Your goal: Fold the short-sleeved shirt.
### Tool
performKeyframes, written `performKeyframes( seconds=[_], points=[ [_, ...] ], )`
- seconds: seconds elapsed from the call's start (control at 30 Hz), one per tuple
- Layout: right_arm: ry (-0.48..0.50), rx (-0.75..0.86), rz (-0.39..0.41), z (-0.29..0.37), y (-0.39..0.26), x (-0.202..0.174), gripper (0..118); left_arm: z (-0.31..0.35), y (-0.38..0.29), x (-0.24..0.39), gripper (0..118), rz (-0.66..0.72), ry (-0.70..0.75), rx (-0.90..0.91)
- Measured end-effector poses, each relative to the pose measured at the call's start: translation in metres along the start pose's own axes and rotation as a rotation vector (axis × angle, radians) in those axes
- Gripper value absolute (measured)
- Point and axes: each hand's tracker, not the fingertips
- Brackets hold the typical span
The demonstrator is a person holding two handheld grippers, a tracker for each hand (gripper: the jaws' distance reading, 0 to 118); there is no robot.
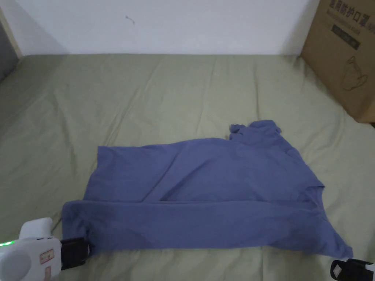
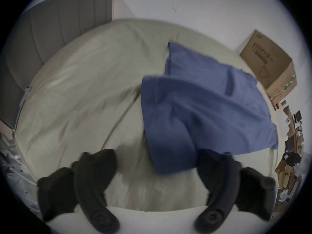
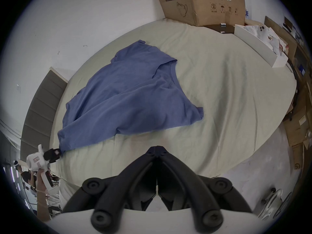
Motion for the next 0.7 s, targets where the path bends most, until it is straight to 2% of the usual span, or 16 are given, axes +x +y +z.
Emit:
performKeyframes(
  seconds=[0.07, 0.1, 0.13, 0.17, 0.2, 0.23, 0.27, 0.33, 0.47, 0.5, 0.53, 0.57, 0.63, 0.67, 0.7],
  points=[
    [-0.004, -0.006, 0.026, -0.004, 0.001, 0.004, 0, 0.001, 0.002, 0.008, 99, -0.042, 0.001, 0.015],
    [-0.009, 0.0, 0.031, -0.006, 0.001, 0.005, 0, 0.003, 0.001, 0.009, 96, -0.051, 0.016, 0.017],
    [-0.008, 0.003, 0.038, -0.008, 0.003, 0.006, 0, 0.005, 0.0, 0.009, 83, -0.079, 0.034, 0.038],
    [-0.009, -0.002, 0.038, -0.013, 0.007, 0.008, 8, 0.01, 0.0, 0.013, 71, -0.112, 0.065, 0.043],
    [-0.014, -0.01, 0.033, -0.016, 0.011, 0.01, 30, 0.012, 0.0, 0.012, 57, -0.124, 0.077, 0.057],
    [-0.02, -0.015, 0.026, -0.021, 0.018, 0.011, 58, 0.016, 0.0, 0.01, 28, -0.12, 0.07, 0.066],
    [-0.016, -0.011, 0.025, -0.027, 0.024, 0.014, 65, 0.018, 0.003, 0.006, 9, -0.128, 0.054, 0.068],
    [-0.008, 0.014, 0.042, -0.039, 0.037, 0.015, 65, 0.025, 0.007, 0.009, 8, -0.1, 0.024, 0.05],
    [-0.077, -0.013, 0.074, -0.078, 0.066, 0.022, 63, 0.035, 0.01, 0.01, 7, -0.098, 0.015, 0.043],
    [-0.118, -0.044, 0.096, -0.09, 0.069, 0.024, 51, 0.038, 0.01, 0.01, 7, -0.102, 0.016, 0.046],
    [-0.171, -0.084, 0.102, -0.102, 0.072, 0.024, 22, 0.041, 0.01, 0.01, 7, -0.107, 0.016, 0.049],
    [-0.157, -0.136, 0.089, -0.11, 0.071, 0.026, 17, 0.048, 0.012, 0.014, 7, -0.113, 0.014, 0.052],
    [-0.119, -0.115, 0.035, -0.105, 0.073, 0.022, 14, 0.056, 0.013, 0.011, 7, -0.116, 0.002, 0.064],
    [-0.113, -0.115, 0.056, -0.102, 0.074, 0.018, 8, 0.06, 0.014, 0.008, 7, -0.109, -0.021, 0.07],
    [-0.141, -0.121, 0.112, -0.101, 0.074, 0.015, 7, 0.064, 0.018, 0.01, 7, -0.099, -0.034, 0.073]
  ],
)
